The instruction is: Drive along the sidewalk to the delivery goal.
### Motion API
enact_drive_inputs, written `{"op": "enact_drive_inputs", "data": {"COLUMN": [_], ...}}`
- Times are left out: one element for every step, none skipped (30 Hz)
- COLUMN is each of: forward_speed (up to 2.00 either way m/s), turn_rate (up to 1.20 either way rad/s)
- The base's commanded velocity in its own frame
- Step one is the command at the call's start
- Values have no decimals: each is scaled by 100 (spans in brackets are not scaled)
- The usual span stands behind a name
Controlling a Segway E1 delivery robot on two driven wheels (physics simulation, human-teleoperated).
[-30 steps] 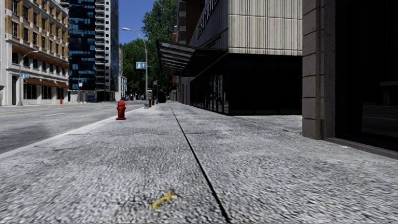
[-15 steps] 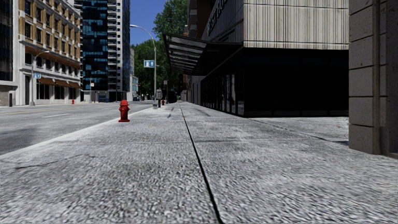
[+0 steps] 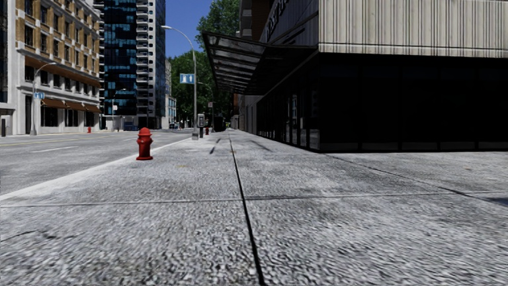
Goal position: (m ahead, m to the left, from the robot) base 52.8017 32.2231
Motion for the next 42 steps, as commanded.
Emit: {"op": "enact_drive_inputs", "data": {"forward_speed": [181, 181, 181, 181, 181, 180, 180, 180, 180, 180, 180, 180, 180, 180, 180, 180, 179, 177, 172, 170, 169, 168, 168, 167, 164, 161, 160, 159, 159, 159, 159, 159, 159, 159, 159, 159, 159, 159, 159, 159, 158, 157], "turn_rate": [0, 0, 0, 0, 0, 0, 58, 79, 91, 91, 94, 50, 1, 0, 0, 0, 0, 0, 0, 0, 0, 0, 0, 0, 0, 0, 54, 54, 0, 0, 0, 0, 0, 0, 0, 0, 0, 0, 0, 0, 0, 0]}}
